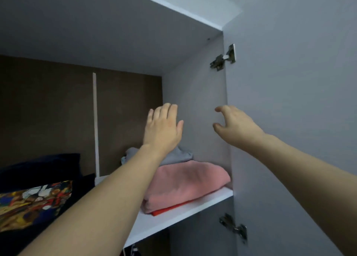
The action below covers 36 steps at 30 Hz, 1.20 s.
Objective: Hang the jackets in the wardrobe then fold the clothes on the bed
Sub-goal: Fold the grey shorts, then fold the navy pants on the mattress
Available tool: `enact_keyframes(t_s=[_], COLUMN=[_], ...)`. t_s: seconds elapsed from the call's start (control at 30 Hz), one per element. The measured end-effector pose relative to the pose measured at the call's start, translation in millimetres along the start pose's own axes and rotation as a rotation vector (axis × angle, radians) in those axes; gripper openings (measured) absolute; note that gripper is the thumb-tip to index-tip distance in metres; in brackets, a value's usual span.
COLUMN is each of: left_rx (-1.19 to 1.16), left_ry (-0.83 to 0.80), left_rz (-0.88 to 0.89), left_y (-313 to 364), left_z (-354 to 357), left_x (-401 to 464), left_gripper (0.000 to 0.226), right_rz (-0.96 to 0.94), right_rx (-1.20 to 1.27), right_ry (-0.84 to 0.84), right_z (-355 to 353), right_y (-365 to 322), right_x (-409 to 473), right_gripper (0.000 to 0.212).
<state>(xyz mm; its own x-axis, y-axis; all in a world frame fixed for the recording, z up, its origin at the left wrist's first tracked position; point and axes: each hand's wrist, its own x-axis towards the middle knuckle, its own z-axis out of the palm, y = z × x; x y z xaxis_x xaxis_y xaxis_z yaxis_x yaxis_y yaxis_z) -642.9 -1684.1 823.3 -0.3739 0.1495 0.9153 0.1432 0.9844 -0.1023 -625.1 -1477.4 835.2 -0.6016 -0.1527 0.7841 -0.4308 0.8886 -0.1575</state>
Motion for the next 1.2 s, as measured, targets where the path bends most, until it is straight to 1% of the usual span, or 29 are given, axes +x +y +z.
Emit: enact_keyframes(t_s=[0.17, 0.3, 0.37, 0.5, 0.6, 0.77, 0.9, 1.03, 1.1, 1.13, 1.2], left_rx=[-0.214, -0.401, -0.483, -0.584, -0.741, -0.894, -0.977, -1.092, -1.137, -1.173, -1.179], left_ry=[0.134, 0.238, 0.266, 0.277, 0.261, 0.224, 0.179, 0.095, 0.065, 0.049, 0.042], left_rz=[0.101, 0.202, 0.260, 0.385, 0.447, 0.534, 0.577, 0.648, 0.690, 0.718, 0.767], left_y=[95, 193, 245, 357, 455, 618, 731, 832, 877, 911, 938], left_z=[-59, -112, -136, -178, -212, -268, -300, -323, -326, -329, -328], left_x=[4, 9, 9, 8, 1, -25, -49, -72, -83, -91, -98], left_gripper=[0.055, 0.056, 0.056, 0.058, 0.059, 0.058, 0.058, 0.058, 0.058, 0.058, 0.057], right_rz=[0.005, 0.047, 0.067, 0.185, 0.291, 0.443, 0.580, 0.734, 0.794, 0.842, 0.882], right_rx=[-0.178, -0.284, -0.347, -0.506, -0.632, -0.821, -0.941, -1.034, -1.057, -1.077, -1.076], right_ry=[0.183, 0.396, 0.454, 0.433, 0.425, 0.378, 0.359, 0.345, 0.343, 0.338, 0.317], right_z=[-119, -218, -263, -352, -423, -533, -609, -668, -683, -693, -697], right_y=[32, 59, 75, 122, 158, 208, 242, 278, 301, 319, 336], right_x=[-72, -126, -155, -223, -282, -381, -455, -519, -545, -562, -579], right_gripper=[0.050, 0.048, 0.047, 0.049, 0.049, 0.050, 0.051, 0.050, 0.049, 0.049, 0.049])
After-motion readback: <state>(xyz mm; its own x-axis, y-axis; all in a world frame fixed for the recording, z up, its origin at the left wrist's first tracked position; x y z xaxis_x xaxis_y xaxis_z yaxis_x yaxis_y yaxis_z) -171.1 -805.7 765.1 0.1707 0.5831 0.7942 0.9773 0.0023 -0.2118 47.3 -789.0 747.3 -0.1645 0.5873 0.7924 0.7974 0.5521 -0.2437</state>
